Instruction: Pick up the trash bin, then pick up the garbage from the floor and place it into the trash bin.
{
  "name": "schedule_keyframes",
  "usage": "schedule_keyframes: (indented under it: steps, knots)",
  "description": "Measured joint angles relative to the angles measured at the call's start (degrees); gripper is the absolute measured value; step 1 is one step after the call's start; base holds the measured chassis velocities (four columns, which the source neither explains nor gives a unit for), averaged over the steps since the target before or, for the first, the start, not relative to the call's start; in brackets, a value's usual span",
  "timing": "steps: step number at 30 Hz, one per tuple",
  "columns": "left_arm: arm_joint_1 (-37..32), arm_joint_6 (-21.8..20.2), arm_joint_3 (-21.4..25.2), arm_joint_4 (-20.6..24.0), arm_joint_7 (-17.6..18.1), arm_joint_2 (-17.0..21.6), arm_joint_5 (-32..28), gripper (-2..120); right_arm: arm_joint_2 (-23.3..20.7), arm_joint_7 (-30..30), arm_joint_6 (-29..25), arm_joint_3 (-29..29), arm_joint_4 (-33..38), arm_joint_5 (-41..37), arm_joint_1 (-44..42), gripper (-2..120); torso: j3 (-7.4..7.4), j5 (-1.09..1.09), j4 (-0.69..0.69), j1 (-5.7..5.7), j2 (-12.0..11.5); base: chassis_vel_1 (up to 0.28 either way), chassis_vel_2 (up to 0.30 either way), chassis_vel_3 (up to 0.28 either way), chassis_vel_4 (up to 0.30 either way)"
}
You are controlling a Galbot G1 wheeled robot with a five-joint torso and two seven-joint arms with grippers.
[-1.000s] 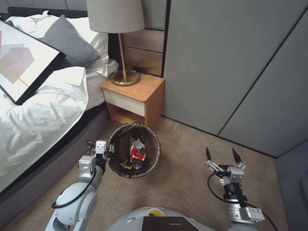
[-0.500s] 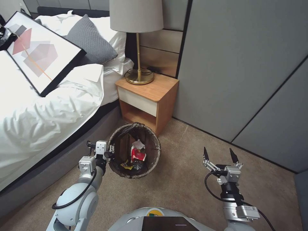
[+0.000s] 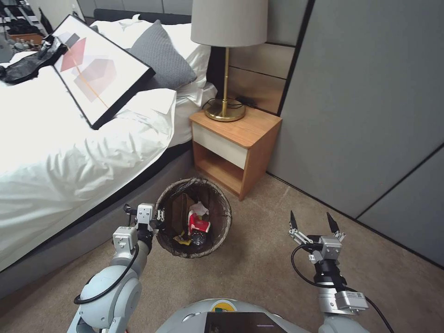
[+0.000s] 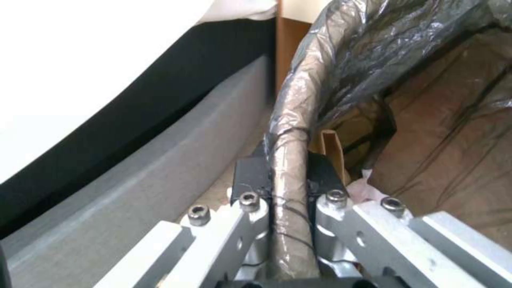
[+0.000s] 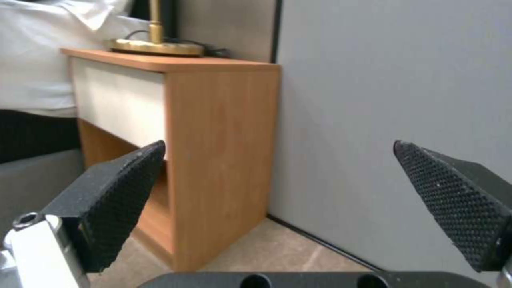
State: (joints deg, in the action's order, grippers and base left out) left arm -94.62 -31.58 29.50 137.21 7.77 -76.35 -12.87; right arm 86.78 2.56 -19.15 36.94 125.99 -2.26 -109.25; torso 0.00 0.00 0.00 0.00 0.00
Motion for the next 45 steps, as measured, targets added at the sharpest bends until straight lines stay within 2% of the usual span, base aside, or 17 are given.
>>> schedule_keyframes:
  steps: [45]
  knots:
    - [0.1, -0.2, 0.2, 0.6, -0.1, -0.7, 0.1, 5, -0.9, 1.0, 1.2, -1.8, -0.2, 0.2, 1.5, 100, 0.0, 0.0, 0.0, 0.0, 0.0, 0.055, 0.055, 0.059, 0.057]
